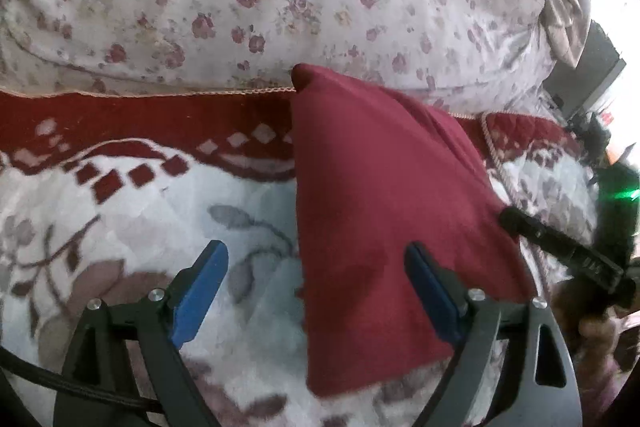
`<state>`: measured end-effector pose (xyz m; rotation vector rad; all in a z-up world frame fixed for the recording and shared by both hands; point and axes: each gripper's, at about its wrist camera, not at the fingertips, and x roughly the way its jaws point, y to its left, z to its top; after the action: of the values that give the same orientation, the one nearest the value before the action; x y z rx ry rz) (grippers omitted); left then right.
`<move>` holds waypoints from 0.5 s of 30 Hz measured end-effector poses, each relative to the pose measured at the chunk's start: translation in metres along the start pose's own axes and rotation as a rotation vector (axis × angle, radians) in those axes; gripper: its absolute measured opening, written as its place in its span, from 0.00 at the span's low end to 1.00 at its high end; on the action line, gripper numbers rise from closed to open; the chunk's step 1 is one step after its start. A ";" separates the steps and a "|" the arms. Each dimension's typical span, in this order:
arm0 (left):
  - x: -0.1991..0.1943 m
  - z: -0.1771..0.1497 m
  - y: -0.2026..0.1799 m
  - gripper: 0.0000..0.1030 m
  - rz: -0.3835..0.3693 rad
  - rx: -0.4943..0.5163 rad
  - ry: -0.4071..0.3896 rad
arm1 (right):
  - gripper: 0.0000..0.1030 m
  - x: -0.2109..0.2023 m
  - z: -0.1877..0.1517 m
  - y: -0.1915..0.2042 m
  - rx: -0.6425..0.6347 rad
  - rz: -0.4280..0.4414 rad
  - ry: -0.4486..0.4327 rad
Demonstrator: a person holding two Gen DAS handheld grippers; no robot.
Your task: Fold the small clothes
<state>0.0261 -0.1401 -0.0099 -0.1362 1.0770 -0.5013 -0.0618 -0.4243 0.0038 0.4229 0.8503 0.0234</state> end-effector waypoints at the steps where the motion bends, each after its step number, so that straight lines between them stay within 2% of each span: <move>1: 0.005 0.003 0.003 0.88 -0.024 -0.016 0.017 | 0.88 0.006 0.000 -0.006 0.022 0.023 0.013; 3: 0.019 0.008 0.008 0.88 -0.085 -0.052 0.054 | 0.92 0.022 -0.001 -0.016 0.060 0.093 0.048; 6: 0.040 0.013 0.012 0.92 -0.162 -0.097 0.101 | 0.93 0.041 -0.002 -0.020 0.084 0.183 0.081; 8: 0.046 0.014 0.009 0.94 -0.180 -0.091 0.105 | 0.96 0.047 0.000 -0.013 0.059 0.207 0.072; 11: 0.053 0.017 0.001 0.94 -0.168 -0.054 0.120 | 0.95 0.062 0.004 -0.006 0.037 0.215 0.091; 13: 0.055 0.018 -0.005 0.91 -0.177 -0.034 0.136 | 0.86 0.069 0.008 -0.006 0.049 0.236 0.092; 14: 0.056 0.017 -0.010 0.77 -0.190 -0.021 0.146 | 0.77 0.070 0.010 -0.005 0.051 0.245 0.093; 15: 0.056 0.016 -0.013 0.74 -0.188 -0.012 0.151 | 0.71 0.070 0.011 -0.003 0.052 0.241 0.091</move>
<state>0.0568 -0.1787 -0.0432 -0.2142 1.2209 -0.6830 -0.0078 -0.4179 -0.0414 0.5745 0.8869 0.2451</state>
